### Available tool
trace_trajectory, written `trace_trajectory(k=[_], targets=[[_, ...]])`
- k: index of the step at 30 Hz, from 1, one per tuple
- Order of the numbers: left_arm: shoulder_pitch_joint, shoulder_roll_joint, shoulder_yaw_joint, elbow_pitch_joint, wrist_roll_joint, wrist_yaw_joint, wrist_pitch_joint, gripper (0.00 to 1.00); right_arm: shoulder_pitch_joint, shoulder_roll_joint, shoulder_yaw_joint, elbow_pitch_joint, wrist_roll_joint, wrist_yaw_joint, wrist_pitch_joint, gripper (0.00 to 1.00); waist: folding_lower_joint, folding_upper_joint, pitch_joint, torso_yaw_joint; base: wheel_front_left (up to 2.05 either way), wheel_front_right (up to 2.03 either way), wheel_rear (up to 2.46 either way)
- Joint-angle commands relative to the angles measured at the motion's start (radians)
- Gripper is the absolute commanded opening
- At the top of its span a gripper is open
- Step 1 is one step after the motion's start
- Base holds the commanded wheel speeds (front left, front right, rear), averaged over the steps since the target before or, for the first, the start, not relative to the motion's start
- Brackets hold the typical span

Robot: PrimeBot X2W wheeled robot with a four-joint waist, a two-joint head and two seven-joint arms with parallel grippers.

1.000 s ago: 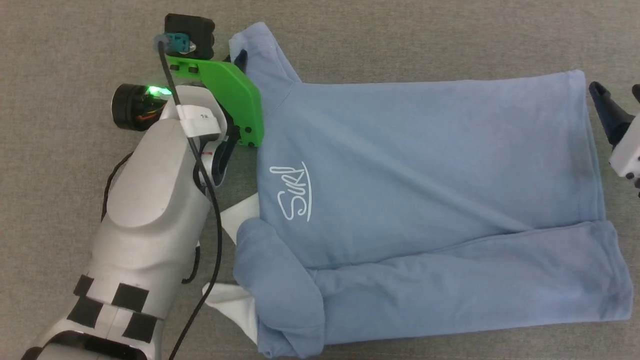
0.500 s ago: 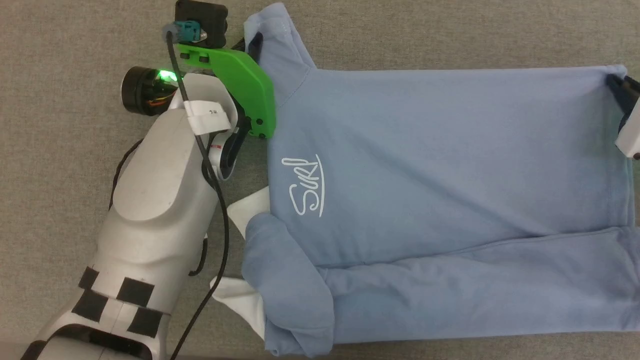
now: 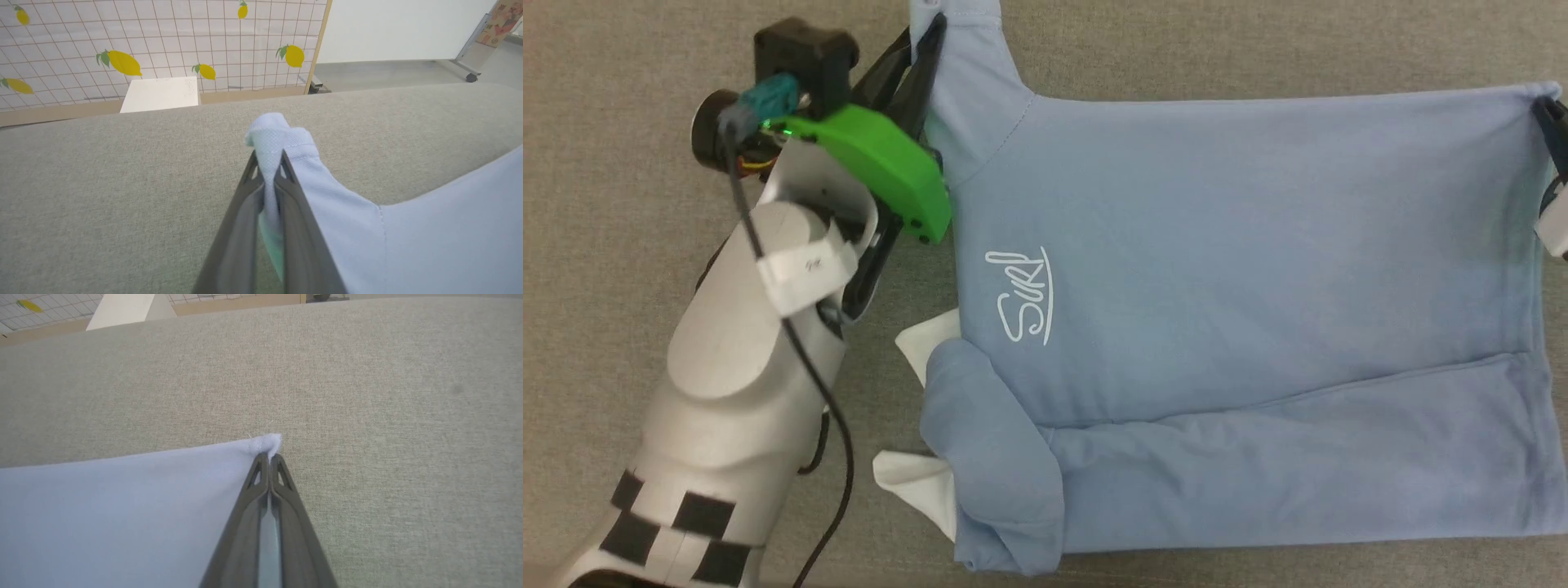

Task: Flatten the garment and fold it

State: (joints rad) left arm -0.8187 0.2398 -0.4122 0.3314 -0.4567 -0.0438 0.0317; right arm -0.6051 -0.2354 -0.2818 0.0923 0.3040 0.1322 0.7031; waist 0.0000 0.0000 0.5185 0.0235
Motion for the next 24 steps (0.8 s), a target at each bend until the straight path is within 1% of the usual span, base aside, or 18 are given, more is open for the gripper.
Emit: trace_trajectory(k=[1, 5, 10, 15, 24], targets=[[0.027, 0.02, 0.004, -0.022, 0.009, -0.004, -0.027, 0.0, 0.024, 0.004, -0.007, -0.009, 0.012, -0.002, -0.018, 0.0, 0.0, 0.0, -0.018, -0.001, 0.0, 0.0, 0.0], [0.102, 0.046, -0.003, -0.089, 0.022, -0.004, -0.083, 0.0, 0.076, 0.016, -0.018, -0.034, 0.039, -0.002, -0.057, 0.0, 0.0, 0.0, -0.042, 0.0, 0.0, 0.0, 0.0], [0.221, 0.066, 0.006, -0.189, 0.018, 0.019, -0.144, 0.0, 0.155, 0.036, -0.033, -0.07, 0.082, -0.002, -0.099, 0.0, 0.0, 0.0, -0.074, 0.004, 0.0, 0.0, 0.0], [0.357, 0.078, 0.024, -0.269, -0.014, 0.045, -0.174, 0.0, 0.243, 0.068, -0.075, -0.096, 0.114, -0.002, -0.12, 0.0, 0.0, 0.0, -0.107, 0.012, 0.0, 0.0, 0.0], [0.585, 0.103, 0.057, -0.423, -0.07, 0.087, -0.209, 0.0, 0.414, 0.146, -0.155, -0.162, 0.167, -0.002, -0.132, 0.0, 0.0, 0.0, -0.172, 0.018, 0.0, 0.0, 0.0]])
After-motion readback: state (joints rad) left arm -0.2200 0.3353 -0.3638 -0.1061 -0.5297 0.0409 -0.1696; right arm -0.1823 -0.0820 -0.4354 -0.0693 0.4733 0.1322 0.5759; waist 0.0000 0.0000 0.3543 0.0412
